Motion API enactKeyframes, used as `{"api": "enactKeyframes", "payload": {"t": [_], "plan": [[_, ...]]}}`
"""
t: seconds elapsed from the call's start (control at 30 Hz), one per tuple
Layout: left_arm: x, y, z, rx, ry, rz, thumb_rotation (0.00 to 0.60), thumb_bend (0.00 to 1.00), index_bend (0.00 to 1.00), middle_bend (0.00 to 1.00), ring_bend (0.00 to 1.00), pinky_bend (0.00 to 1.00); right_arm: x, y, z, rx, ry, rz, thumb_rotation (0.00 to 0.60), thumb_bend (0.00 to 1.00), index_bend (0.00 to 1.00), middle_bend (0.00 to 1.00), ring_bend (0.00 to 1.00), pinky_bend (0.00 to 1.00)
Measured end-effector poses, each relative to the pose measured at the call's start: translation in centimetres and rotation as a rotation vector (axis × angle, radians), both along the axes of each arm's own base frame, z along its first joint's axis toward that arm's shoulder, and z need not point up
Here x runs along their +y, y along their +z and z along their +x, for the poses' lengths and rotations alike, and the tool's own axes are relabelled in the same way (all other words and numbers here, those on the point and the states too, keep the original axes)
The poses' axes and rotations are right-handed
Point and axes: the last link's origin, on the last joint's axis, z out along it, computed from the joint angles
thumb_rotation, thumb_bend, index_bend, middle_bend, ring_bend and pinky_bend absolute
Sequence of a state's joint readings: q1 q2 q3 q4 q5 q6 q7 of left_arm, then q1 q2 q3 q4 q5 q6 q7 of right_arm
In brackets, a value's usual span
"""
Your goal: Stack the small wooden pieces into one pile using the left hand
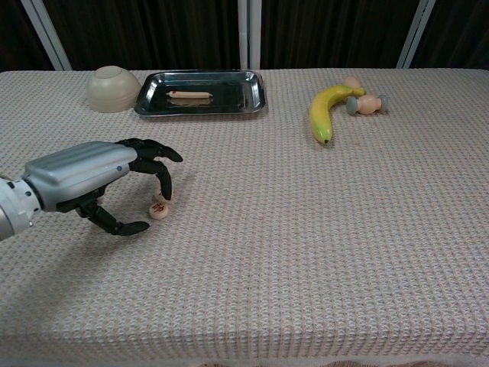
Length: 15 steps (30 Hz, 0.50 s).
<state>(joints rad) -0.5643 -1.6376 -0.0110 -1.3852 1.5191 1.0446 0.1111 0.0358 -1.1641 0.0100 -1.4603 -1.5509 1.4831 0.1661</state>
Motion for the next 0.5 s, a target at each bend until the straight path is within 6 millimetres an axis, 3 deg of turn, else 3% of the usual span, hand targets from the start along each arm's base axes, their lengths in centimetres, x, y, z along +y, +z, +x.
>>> {"api": "enactKeyframes", "payload": {"t": [0.5], "plan": [[0.32,-0.65,-0.53,0.017,0.022,-0.002,0.600,0.26,0.44,0.07,0.00,0.00,0.00,0.03,-0.04,0.000,-0.001,-0.002,0.600,0.00,0.00,0.00,0.00,0.00]]}}
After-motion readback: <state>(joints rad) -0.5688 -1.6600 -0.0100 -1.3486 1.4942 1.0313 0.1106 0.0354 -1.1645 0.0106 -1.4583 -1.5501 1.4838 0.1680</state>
